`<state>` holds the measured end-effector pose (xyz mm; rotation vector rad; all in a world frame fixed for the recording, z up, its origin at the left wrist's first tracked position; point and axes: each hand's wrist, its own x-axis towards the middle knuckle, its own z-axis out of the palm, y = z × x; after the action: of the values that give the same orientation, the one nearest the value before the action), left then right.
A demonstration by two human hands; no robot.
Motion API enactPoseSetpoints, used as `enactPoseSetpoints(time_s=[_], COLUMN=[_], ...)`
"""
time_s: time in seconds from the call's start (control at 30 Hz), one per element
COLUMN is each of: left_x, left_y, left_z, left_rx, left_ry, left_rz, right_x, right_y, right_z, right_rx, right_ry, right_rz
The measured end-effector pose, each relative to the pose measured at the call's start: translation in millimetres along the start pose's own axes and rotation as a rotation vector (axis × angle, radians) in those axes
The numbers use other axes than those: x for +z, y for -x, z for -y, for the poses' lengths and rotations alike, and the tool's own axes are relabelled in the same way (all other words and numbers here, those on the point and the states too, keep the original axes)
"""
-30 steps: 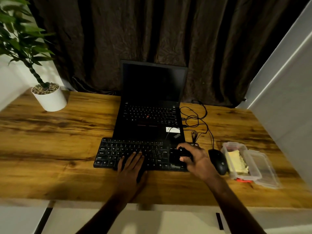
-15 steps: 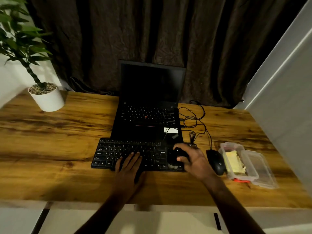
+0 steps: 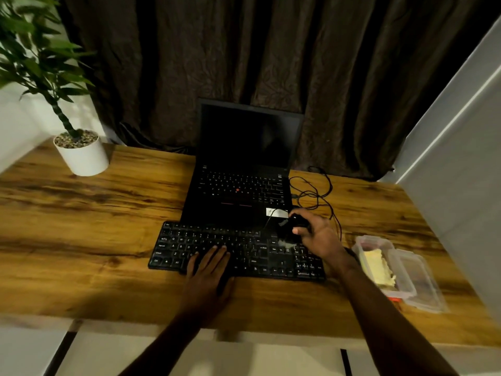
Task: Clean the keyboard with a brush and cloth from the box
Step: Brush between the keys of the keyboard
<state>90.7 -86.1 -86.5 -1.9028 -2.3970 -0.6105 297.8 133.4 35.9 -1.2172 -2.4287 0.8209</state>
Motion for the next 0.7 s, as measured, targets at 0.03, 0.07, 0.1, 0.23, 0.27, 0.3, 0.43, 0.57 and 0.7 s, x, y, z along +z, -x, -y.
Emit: enactPoseSetpoints(time_s=[0.03, 0.07, 0.1, 0.23, 0.27, 0.3, 0.43, 0.57, 0.7], left_x=[0, 1, 2, 2, 1, 1, 1, -1, -3], left_y=[0, 0, -1, -1, -1, -1, -1, -1, -1], left_z=[0, 1, 1, 1, 1, 1, 0, 0, -1], left_rx=[0.0, 0.0, -0.001, -0.004, -0.005, -0.005, -0.014, -0.015, -0.009], left_ry=[-0.006, -0.011, -0.013, -0.01, -0.011, -0.012, -0.001, -0.002, 0.007], left_rz=[0.003, 0.007, 0.014, 0.014, 0.011, 0.012, 0.015, 0.03, 0.023], right_x=[-6, -13, -20, -39, -39, -39, -24, -18, -35], right_y=[-1, 0, 2, -1, -1, 1, -5, -10, -5], right_z=[-6, -12, -19, -46, -47, -44, -27, -24, -42], right_rx=[0.011, 0.046, 0.057, 0.158, 0.173, 0.173, 0.079, 0.05, 0.083], right_ry=[-0.013, -0.004, 0.017, 0.127, 0.146, 0.165, 0.081, 0.016, 0.076], right_rz=[-0.019, -0.026, -0.029, -0.037, -0.029, -0.03, -0.039, -0.033, -0.044])
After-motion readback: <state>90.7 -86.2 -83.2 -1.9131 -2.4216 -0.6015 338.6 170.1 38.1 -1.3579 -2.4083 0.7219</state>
